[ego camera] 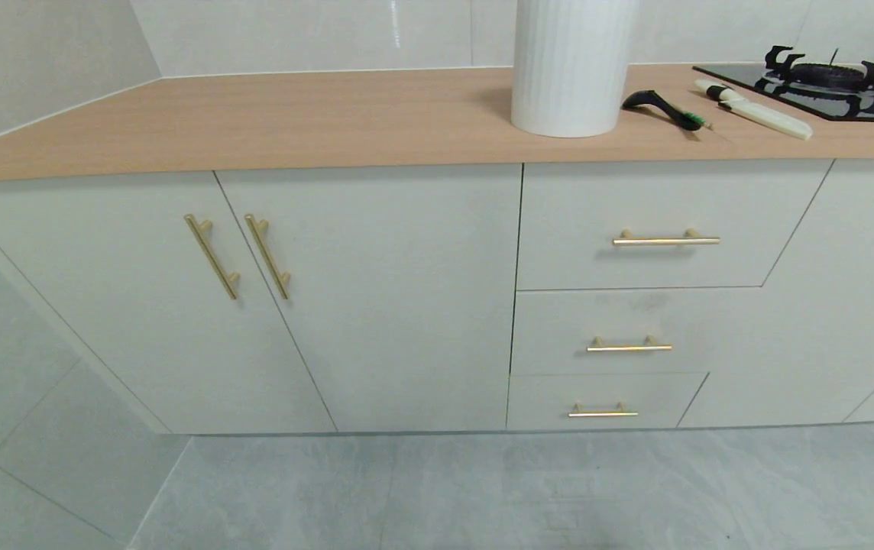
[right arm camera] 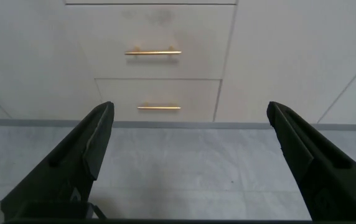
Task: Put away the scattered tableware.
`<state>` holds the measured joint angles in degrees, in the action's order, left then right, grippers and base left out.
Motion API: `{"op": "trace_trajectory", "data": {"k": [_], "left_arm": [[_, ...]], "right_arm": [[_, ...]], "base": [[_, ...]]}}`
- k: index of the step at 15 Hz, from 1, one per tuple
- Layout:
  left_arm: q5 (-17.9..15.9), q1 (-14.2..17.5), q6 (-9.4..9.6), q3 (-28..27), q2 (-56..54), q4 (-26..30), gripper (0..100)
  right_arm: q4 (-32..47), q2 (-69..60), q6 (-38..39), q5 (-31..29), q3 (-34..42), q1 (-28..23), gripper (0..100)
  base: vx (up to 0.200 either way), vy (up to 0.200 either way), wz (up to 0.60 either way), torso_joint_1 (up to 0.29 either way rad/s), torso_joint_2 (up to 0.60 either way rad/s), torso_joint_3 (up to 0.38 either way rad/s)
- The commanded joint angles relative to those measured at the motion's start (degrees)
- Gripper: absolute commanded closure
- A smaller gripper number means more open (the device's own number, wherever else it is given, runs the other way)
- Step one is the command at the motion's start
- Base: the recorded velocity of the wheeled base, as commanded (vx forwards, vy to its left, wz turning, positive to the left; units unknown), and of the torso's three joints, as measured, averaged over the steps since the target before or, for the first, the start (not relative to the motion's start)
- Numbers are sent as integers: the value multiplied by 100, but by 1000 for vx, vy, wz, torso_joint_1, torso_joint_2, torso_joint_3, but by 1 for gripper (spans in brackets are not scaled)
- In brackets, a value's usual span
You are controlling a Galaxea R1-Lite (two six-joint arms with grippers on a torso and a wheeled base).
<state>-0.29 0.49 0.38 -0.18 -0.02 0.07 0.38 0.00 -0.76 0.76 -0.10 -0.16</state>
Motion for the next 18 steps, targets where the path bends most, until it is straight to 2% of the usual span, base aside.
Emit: {"op": "trace_trajectory", "data": {"k": [1,5,13,18], "left_arm": [[3,-5,-3,1,2,1,0],[3,-5,-3,9,2,1,0],[12,-5,-20,1,2,1,0],[12,-5,-20,1,2,1,0]], "right_arm": [[-3,9,-4,4,1,-2,0],[-3,9,-4,4,1,-2,0],[-3,18,-4,4,1,-2,0],[-3,9,-4,4,1,-2,0]], "base": [[0,0,0,0,0,0],[0,0,0,0,0,0],[200,0,0,3,3,4],[0,0,0,0,0,0]]}}
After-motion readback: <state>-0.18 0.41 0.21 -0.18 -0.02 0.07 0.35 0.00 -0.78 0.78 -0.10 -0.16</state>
